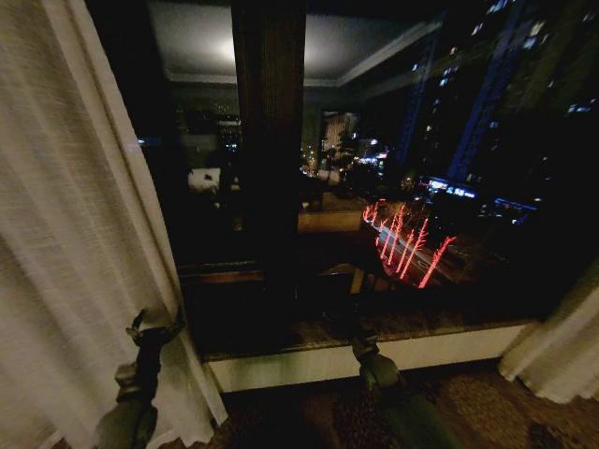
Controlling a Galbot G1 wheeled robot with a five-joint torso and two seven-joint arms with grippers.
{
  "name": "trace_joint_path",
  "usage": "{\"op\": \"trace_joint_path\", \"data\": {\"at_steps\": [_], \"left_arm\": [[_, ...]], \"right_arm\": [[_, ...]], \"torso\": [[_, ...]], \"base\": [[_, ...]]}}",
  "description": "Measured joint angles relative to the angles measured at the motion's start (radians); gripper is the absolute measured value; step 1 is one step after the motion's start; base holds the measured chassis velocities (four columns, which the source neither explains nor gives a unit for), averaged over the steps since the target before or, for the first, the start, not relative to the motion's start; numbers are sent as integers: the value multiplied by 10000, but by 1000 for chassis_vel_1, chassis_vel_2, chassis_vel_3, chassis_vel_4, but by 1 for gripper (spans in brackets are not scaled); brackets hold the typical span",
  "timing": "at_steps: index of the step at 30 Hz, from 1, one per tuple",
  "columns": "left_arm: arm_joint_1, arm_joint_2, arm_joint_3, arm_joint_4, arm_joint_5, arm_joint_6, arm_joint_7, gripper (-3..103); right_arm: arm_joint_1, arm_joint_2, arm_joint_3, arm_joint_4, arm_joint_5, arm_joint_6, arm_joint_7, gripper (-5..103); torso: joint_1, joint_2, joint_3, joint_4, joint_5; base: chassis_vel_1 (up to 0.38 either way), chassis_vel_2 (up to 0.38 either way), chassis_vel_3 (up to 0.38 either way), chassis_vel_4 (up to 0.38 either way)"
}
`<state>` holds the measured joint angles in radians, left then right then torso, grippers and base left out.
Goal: Open the curtains by pulling them apart, changing their state from closed to fully open.
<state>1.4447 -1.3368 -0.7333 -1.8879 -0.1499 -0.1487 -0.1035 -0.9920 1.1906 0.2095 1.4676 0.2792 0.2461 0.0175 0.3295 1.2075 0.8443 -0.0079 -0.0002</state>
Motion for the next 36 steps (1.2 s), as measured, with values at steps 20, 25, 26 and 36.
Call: {"op": "trace_joint_path", "data": {"at_steps": [20,25,26,36], "left_arm": [[-669,558,-241,838,-951,12,40,100],[-945,611,-81,1096,-1057,21,179,100],[-1024,629,-47,1171,-1063,24,189,100],[-2177,1169,209,2384,-1417,207,293,100]], "right_arm": [[0,0,0,0,0,0,0,100],[0,0,0,0,0,0,0,100],[0,0,0,1,0,0,0,100],[0,0,0,1,0,0,0,100]], "torso": [[-1,0,0,-1,0],[0,0,0,-2,1],[1,-1,1,-1,0],[-1,0,0,-2,2]], "base": [[0,0,0,0],[-11,15,8,-20],[0,0,0,0],[0,0,0,0]]}}
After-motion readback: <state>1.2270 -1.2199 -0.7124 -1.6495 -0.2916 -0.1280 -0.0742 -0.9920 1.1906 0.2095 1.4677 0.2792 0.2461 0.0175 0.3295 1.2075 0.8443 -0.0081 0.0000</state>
